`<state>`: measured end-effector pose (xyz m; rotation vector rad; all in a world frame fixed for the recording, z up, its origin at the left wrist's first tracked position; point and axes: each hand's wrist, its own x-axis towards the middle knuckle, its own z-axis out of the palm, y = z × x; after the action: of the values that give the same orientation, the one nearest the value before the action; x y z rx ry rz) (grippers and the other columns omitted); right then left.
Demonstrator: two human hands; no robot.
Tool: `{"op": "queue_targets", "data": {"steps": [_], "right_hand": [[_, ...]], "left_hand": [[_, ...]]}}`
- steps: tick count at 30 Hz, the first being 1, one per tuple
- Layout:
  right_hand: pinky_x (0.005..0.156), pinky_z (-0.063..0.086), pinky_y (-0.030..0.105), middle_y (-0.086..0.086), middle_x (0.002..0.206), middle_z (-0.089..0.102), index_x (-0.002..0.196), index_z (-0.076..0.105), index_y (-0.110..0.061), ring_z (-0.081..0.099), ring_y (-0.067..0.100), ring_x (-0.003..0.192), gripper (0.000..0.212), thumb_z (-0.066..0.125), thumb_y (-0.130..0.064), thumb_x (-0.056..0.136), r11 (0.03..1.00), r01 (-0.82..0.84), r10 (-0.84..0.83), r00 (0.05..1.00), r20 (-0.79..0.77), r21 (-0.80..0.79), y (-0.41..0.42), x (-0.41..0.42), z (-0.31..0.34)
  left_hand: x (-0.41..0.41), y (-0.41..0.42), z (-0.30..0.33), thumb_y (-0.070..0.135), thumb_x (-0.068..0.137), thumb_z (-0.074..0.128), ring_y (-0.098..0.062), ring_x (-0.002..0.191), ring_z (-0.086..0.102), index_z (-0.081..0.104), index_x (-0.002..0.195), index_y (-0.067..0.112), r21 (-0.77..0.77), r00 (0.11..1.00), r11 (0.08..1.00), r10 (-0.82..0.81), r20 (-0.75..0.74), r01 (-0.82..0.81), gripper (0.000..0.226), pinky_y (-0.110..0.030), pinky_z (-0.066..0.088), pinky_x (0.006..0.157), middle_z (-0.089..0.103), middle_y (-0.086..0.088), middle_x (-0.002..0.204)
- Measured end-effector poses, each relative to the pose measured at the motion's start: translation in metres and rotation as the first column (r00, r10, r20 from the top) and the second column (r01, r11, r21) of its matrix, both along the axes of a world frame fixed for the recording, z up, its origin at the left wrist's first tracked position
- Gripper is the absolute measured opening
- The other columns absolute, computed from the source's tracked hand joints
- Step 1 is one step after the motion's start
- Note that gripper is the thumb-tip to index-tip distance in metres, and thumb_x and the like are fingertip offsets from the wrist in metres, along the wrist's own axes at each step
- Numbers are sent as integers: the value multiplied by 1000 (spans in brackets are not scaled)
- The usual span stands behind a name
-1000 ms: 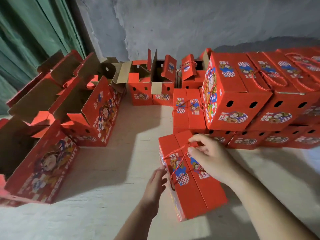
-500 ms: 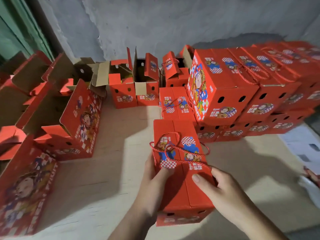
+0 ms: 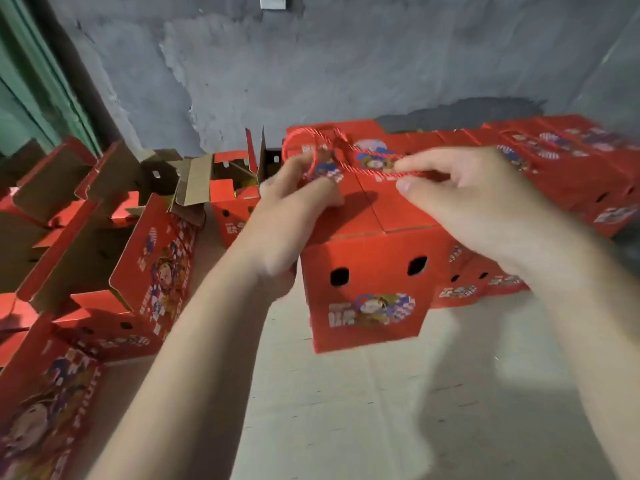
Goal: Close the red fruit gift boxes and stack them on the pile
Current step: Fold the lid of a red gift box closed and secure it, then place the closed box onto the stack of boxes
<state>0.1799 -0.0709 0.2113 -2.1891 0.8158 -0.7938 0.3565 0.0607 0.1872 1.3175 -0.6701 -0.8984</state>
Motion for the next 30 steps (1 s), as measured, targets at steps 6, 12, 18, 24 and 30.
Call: {"op": "queue_targets", "data": {"steps": [6, 12, 18, 24, 30], "right_hand": [[95, 46, 28, -3, 121, 71, 123, 74, -20, 64, 15, 114, 31, 66, -36, 98, 997, 79, -79, 986, -147, -9, -42, 43, -49], [128, 11, 47, 13, 158, 48, 143, 56, -16, 38, 32, 150, 47, 62, -29, 99, 864, -46, -188, 895, -405, -502, -36, 29, -122], [129, 10, 42, 12, 165, 35, 158, 37, -15, 31, 29, 154, 59, 55, -12, 102, 802, -101, -174, 904, -391, -589, -52, 18, -129], [125, -13, 42, 9, 174, 8, 165, 12, -17, 1, 27, 161, 78, 55, -27, 100, 856, -133, -101, 904, -415, -499, -50, 27, -133], [125, -18, 46, 12, 168, -30, 162, -18, -19, -29, 32, 154, 90, 49, -22, 102, 925, -152, -5, 912, -409, -349, 26, 29, -161]], "left_hand": [[21, -74, -41, 15, 100, 63, -21, 105, 74, 53, 139, 24, 27, 947, 962, 262, 184, -272, 42, -41, 62, 89, 73, -1, 118], [-26, -81, -109, 54, 104, 45, -24, 119, 66, 54, 146, 25, 184, 926, 920, 303, 226, -345, 51, -50, 52, 106, 69, 1, 131], [-40, -91, -104, 52, 108, 44, -26, 129, 62, 51, 151, 19, 142, 920, 918, 344, 185, -372, 54, -52, 51, 108, 65, -4, 140], [-42, -77, -102, 49, 110, 42, -24, 130, 61, 46, 152, 21, 139, 944, 939, 295, 146, -315, 51, -48, 49, 112, 64, -3, 141], [-104, -23, -124, 23, 109, 49, -12, 124, 64, 63, 138, 22, 127, 854, 849, 490, 173, -513, 32, -37, 52, 107, 69, 3, 132]]}}
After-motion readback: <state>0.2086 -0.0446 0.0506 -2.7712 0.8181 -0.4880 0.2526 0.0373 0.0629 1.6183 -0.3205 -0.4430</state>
